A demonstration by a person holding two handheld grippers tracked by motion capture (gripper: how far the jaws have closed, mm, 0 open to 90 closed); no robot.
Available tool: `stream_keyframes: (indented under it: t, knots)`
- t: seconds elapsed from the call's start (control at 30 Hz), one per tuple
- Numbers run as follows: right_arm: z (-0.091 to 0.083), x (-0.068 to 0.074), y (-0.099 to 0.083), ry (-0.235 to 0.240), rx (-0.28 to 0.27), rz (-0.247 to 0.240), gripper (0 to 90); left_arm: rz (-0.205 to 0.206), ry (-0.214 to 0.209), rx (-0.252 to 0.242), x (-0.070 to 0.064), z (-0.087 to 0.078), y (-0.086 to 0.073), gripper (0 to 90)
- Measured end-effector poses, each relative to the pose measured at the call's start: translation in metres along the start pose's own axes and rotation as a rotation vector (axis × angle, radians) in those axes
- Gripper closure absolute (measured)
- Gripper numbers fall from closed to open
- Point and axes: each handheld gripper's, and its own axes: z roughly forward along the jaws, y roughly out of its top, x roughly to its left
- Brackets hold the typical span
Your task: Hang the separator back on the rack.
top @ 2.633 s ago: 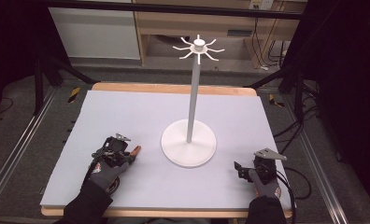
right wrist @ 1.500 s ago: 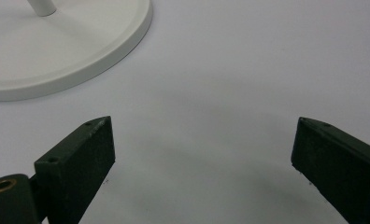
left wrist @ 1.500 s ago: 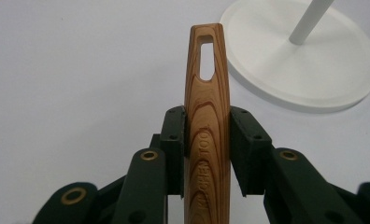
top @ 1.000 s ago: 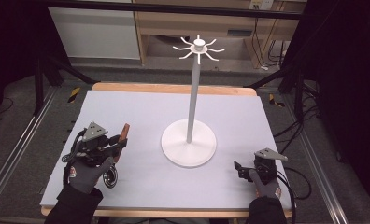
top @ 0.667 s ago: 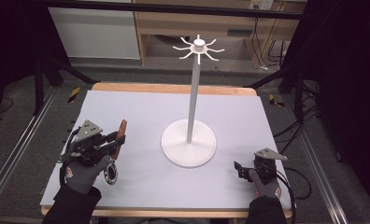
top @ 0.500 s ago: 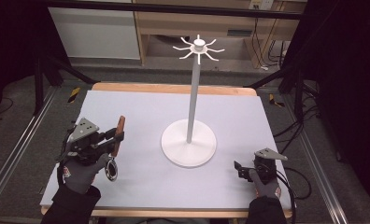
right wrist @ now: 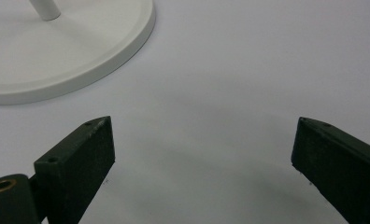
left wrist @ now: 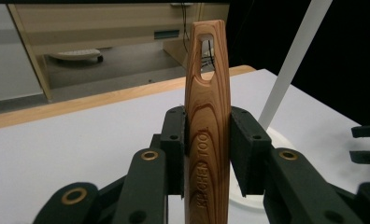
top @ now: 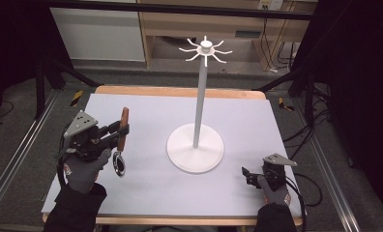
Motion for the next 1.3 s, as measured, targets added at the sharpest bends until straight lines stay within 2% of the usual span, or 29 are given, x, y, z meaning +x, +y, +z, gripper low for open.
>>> stream_keyframes:
  t: [0.37,0.53,1.3]
  knots:
    - [-0.001,0.000,0.000,0.006,-0.002,0.005,6.5,0.012,-0.029,-0.051,-0.012,0.004,0.027,68.3]
    - [-0.001,0.000,0.000,0.007,-0.004,0.004,6.5,0.026,-0.044,-0.070,-0.022,0.007,0.041,68.3]
    - [0.000,0.000,0.000,0.009,-0.006,0.007,6.4,0.061,-0.085,-0.142,-0.050,0.009,0.076,68.4]
